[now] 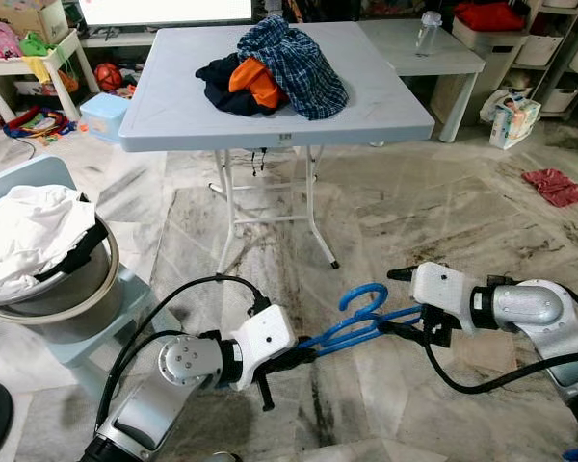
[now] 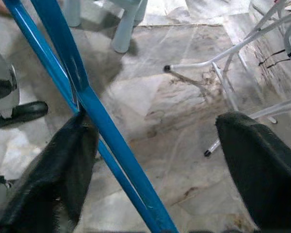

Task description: Hang hanger

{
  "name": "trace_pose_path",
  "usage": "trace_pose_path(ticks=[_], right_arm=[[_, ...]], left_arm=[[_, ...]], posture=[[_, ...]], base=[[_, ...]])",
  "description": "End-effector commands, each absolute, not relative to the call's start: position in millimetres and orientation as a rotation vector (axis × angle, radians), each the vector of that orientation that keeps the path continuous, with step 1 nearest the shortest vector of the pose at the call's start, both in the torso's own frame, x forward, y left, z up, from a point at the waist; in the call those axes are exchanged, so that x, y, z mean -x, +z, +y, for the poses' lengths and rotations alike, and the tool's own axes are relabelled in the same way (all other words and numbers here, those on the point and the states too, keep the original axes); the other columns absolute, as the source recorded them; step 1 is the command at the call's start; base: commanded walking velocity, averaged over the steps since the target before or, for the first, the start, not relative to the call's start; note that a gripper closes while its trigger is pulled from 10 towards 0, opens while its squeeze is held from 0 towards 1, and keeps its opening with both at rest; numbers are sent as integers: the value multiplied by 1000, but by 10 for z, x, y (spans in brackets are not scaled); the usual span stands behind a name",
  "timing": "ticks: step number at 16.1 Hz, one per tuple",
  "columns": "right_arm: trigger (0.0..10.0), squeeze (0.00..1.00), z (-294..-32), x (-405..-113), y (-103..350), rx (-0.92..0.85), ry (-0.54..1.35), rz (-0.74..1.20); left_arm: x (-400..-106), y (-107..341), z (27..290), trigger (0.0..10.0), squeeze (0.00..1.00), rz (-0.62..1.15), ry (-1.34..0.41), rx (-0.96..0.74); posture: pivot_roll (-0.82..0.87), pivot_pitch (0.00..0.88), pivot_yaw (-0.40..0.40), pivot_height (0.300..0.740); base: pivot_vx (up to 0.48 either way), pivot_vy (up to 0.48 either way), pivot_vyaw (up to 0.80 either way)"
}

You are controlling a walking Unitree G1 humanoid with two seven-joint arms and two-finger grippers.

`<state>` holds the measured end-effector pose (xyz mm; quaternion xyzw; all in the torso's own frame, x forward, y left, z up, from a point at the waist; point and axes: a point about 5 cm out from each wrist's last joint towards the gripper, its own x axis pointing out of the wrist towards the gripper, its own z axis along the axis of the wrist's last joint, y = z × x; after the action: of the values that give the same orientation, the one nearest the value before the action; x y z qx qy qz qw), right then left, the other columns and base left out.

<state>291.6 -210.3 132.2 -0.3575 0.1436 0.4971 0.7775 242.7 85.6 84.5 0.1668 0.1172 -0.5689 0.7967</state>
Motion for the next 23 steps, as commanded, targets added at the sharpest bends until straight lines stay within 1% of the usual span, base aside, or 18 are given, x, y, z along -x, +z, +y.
trace_pose_path(ticks=[1,4,5,6,7,10,12,18,23], right_arm=[[0,0,-2096,-2890,1337,792,1111,320],[0,0,-2180,-2816,1306,861,1184,415],[314,0,-2237,-2775,1267,896,1219,479],[314,0,-2247,-2768,1261,901,1225,489],[0,0,-2297,-2765,1245,940,1232,517],[0,0,-2283,-2784,1253,949,1246,524],[0,0,-2313,-2793,1252,988,1245,540],[0,0,-2375,-2815,1255,1034,1230,555],[0,0,-2355,-2832,1250,1029,1229,545]], left_arm=[[-2436,898,827,10000,0,220,-1253,-377],[-2418,883,839,10000,0,228,-1293,-398],[-2390,865,842,10000,0,240,-1313,-395],[-2387,864,842,10000,0,242,-1314,-391],[-2380,866,850,10000,0,234,-1314,-399],[-2380,858,852,10000,0,235,-1313,-396],[-2385,856,852,10000,0,234,-1314,-406],[-2367,808,842,10000,0,245,-1325,-427],[-2375,823,824,10000,0,232,-1330,-438]], posture=[[11,74,-1,740],[6,72,1,740],[8,71,-1,740],[8,71,-1,740],[11,71,-3,740],[13,69,-6,740],[15,68,-6,740],[9,68,-4,740],[8,69,-4,740]], base=[[0,0,0],[0,0,0],[0,0,0],[0,0,0],[0,0,0],[0,0,0],[0,0,0],[0,0,0],[0,0,0]])
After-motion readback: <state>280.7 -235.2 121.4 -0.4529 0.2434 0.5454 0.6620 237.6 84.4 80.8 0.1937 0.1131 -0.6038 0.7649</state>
